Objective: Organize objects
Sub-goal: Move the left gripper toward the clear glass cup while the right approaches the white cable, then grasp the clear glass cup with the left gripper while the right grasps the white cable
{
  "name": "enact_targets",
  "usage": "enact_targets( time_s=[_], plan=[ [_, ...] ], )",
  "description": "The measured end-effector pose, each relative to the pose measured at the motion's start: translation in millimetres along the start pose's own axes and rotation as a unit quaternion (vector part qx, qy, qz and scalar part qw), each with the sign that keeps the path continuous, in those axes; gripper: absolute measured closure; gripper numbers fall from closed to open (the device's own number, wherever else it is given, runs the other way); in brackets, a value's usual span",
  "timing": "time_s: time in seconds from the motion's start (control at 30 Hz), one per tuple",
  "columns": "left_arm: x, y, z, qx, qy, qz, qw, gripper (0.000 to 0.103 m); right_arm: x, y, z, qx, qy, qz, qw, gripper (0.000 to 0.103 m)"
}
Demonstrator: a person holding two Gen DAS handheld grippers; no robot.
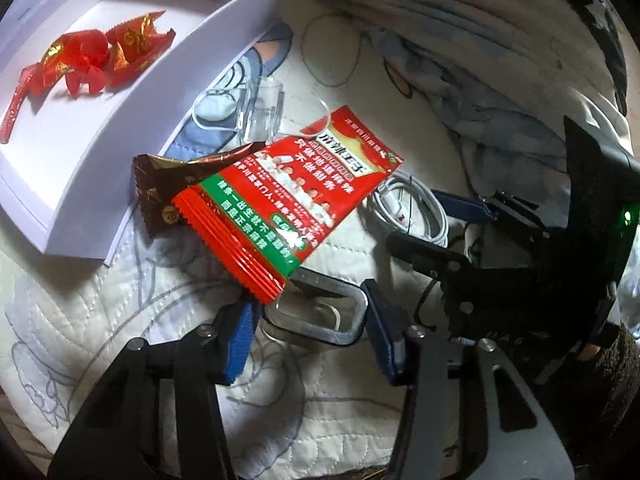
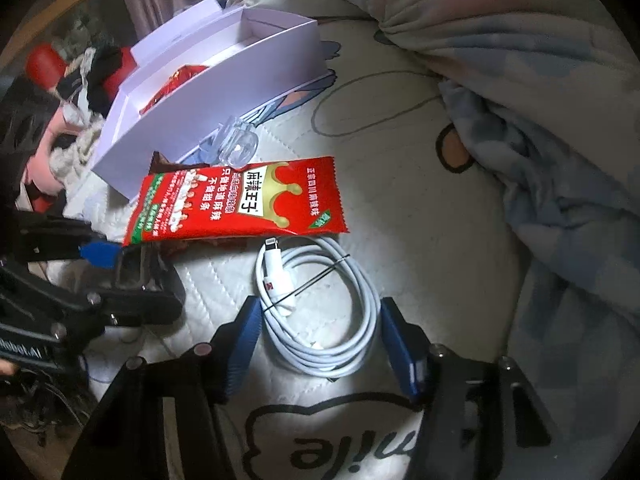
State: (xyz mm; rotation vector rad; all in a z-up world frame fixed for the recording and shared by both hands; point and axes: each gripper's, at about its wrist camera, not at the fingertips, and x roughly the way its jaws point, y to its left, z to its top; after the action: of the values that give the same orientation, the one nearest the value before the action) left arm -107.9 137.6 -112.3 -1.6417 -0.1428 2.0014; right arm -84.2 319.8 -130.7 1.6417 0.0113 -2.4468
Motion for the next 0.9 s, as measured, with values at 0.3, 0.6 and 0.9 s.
enact_targets(
  time_s=[0.3, 0.6, 0.9],
  plan=[
    [-13.3, 3.1, -5.8, -0.008, -0.016, -0.003, 0.9998, 0.056, -9.8, 5.1, -12.8, 0.016, 0.004, 0.019, 1.000, 0.043],
    [-10.3, 8.3, -8.4, -0.016, 0.012, -0.021, 0.9996, 0.055, -19.6, 14.6, -19.6, 0.029, 0.001, 0.039, 0.999, 0.043],
    [-2.4, 11.2, -9.4, -0.029, 0.022, -0.013, 0.9993, 0.052, -18.7, 23.8, -30.6, 0.032, 0.017, 0.043, 0.998, 0.043]
  ],
)
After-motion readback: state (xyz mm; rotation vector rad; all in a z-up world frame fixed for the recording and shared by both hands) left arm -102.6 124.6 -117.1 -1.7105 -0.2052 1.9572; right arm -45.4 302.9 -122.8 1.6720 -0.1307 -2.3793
